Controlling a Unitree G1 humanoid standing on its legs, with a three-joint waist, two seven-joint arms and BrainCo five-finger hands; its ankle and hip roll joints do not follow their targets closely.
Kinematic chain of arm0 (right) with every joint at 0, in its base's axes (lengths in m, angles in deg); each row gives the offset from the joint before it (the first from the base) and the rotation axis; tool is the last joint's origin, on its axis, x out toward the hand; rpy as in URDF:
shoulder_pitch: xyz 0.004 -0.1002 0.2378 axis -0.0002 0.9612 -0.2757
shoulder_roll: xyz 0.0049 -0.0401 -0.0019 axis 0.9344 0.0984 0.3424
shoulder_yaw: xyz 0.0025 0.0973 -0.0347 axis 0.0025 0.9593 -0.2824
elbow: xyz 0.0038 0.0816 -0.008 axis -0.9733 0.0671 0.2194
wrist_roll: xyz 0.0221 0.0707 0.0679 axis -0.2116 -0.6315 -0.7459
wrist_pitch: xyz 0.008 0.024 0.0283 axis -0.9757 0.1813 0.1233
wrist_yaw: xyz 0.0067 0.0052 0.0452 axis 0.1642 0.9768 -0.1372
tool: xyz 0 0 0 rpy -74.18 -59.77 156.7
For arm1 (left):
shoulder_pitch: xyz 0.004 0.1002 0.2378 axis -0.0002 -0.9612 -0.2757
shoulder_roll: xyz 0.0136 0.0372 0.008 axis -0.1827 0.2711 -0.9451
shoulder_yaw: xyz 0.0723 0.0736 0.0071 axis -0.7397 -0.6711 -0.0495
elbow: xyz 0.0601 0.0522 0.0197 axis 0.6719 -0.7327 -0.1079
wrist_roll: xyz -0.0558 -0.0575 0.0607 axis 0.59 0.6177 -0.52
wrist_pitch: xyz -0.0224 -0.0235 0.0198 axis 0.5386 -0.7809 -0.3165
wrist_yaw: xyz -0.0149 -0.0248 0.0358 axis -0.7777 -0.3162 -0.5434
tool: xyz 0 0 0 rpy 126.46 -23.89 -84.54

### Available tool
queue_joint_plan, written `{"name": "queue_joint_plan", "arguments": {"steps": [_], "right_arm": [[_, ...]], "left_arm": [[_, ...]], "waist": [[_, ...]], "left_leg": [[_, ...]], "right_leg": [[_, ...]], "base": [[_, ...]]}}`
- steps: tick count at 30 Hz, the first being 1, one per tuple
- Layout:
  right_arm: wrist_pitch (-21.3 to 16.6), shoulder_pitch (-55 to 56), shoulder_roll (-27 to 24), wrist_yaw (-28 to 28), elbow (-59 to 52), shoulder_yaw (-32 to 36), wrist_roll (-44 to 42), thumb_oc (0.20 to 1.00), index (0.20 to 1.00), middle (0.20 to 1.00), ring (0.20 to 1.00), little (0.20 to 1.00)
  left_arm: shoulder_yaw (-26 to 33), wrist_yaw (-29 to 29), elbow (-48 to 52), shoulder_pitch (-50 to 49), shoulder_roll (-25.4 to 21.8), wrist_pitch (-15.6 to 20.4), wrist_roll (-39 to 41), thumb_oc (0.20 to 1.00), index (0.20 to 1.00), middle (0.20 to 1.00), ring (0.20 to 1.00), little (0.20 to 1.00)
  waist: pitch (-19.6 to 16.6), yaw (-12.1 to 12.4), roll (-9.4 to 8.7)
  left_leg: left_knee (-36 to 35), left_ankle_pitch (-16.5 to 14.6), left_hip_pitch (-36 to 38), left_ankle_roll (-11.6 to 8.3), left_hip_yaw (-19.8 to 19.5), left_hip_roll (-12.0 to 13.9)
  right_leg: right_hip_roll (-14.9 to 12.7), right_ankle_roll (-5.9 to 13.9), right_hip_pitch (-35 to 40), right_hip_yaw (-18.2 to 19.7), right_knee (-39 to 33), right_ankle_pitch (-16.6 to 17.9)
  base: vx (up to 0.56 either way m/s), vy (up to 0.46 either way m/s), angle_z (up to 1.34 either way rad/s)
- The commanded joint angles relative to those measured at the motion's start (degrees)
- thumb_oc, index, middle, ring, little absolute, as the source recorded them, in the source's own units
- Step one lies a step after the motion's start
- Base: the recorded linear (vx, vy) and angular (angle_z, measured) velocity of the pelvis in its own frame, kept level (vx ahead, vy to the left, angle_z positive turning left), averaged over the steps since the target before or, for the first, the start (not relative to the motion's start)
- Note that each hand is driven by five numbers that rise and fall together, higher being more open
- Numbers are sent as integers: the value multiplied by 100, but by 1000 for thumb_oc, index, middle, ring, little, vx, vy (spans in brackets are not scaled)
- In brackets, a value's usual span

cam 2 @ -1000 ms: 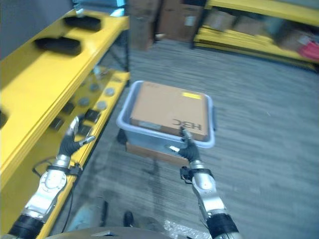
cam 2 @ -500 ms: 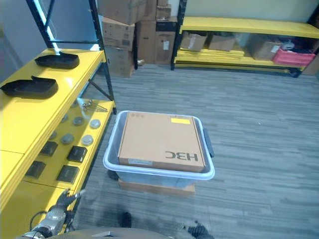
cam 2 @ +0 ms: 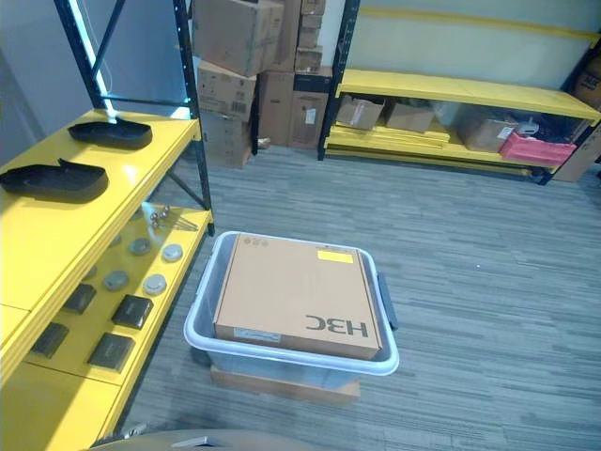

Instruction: Move parts from the plastic box to the shelf.

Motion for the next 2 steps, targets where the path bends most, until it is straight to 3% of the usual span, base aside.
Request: {"name": "queue_joint_plan", "arguments": {"steps": [1, 2], "right_arm": [[-39, -257, -154, -93, 65, -50, -232, 1000, 1000, 1000, 1000, 1000], [-48, -282, -145, -106, 36, -73, -253, 1000, 1000, 1000, 1000, 1000]], "left_arm": [[43, 1, -120, 485, -28, 78, -91, 1000, 1000, 1000, 1000, 1000], [-7, 15, -93, 504, -31, 89, -102, 1000, 1000, 1000, 1000, 1000]], "waist": [[165, 106, 126], [166, 112, 124]], "left_leg": [[68, -828, 342, -77, -171, 119], [74, -830, 343, -76, -186, 114]], "right_leg": [[-97, 308, -308, 54, 156, -263], [-97, 306, -308, 43, 158, -264]], "base": [[4, 5, 7], [-2, 1, 9]]}}
